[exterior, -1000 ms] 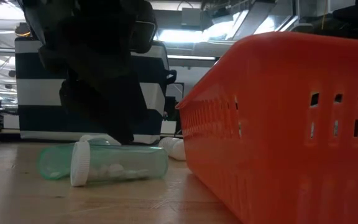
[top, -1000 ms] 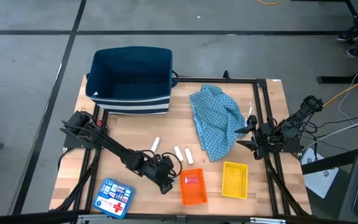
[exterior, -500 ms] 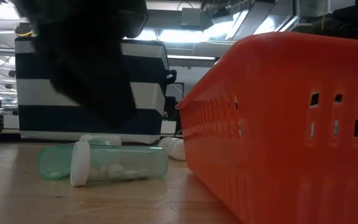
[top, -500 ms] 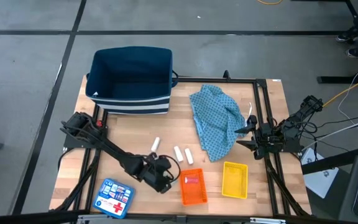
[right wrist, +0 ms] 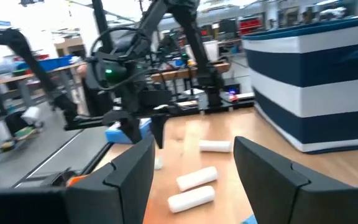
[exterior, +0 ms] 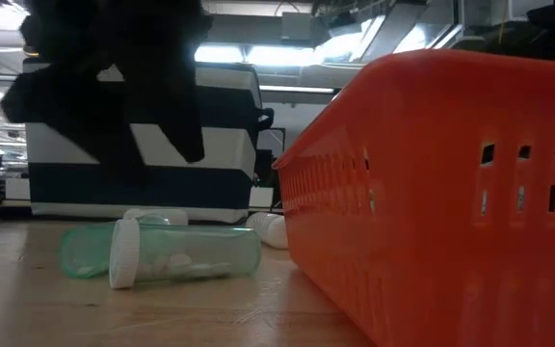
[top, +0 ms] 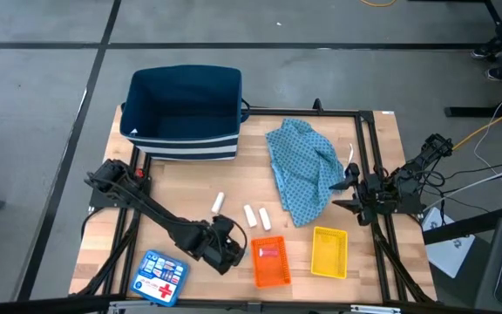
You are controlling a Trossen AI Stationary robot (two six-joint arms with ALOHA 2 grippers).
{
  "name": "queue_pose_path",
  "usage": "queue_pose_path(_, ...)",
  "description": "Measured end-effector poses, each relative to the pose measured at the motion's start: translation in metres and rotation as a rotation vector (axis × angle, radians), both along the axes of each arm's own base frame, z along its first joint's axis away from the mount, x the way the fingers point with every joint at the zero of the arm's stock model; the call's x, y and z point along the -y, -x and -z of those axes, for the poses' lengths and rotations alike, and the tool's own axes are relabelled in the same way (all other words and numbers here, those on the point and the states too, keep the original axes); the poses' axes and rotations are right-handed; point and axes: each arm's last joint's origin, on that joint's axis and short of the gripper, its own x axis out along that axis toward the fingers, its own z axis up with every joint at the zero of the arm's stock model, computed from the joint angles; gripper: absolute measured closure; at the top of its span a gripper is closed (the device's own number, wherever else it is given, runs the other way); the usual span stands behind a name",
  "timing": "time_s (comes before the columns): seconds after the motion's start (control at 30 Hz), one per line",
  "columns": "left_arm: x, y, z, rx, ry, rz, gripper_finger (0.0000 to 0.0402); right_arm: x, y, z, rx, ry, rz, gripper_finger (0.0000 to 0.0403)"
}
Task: Pick & Place Medicine items
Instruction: Put the top blue pill bottle into the orange bin
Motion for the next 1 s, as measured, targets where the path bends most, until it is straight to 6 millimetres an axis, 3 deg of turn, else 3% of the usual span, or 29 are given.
queue_pose_path(0.4, 0.004, -0.006, 0.034, -0.074, 0.105, -0.219, 0.0153, -0.002, 0.0, 0.0, 0.028, 0.154, -0.046, 0.0183)
queue_pose_path(0.67, 0.004, -0.01, 0.046, -0.101, 0.143, -0.284, 0.0157, -0.002, 0.0, 0.002, 0.005, 0.153, -0.046, 0.0183)
queue_pose_path(1.0, -0.011, -0.016, 0.048, -0.159, 0.117, -0.249, 0.0258, -0.002, 0.0, 0.005, -0.02, 0.165, -0.048, 0.0183)
